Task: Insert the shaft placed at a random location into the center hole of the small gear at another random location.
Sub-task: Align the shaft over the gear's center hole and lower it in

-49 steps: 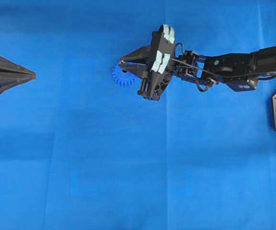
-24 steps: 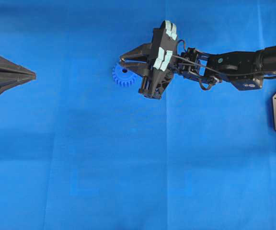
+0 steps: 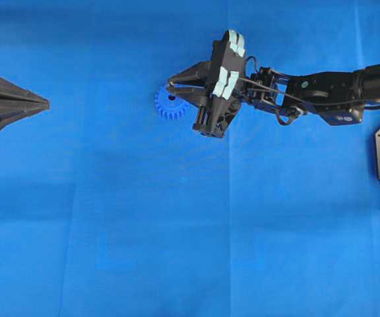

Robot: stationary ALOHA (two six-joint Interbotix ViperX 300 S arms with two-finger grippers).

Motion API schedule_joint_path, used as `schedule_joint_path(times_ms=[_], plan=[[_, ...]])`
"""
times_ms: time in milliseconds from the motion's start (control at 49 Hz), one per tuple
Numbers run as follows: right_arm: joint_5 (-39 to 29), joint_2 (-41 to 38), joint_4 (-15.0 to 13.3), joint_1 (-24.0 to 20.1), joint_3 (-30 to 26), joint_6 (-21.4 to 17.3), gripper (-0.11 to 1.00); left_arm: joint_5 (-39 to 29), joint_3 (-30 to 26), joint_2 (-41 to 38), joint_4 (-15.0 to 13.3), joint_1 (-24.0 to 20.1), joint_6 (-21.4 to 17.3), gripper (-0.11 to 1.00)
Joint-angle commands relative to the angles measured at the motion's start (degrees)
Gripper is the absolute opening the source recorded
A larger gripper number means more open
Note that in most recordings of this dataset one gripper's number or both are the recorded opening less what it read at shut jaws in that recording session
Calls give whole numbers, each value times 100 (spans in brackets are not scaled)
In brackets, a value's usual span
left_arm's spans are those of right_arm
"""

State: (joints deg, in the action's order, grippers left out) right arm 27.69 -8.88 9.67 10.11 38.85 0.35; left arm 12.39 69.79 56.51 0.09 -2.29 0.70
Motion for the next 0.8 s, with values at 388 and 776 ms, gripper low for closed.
schedule_joint_path(times_ms=[388, 776], plan=[[290, -299, 132, -9, -53, -35, 4, 35, -53, -26, 9, -18, 9, 0], [290, -396, 132, -9, -88, -35, 4, 35, -35, -26, 0, -26, 9, 0]])
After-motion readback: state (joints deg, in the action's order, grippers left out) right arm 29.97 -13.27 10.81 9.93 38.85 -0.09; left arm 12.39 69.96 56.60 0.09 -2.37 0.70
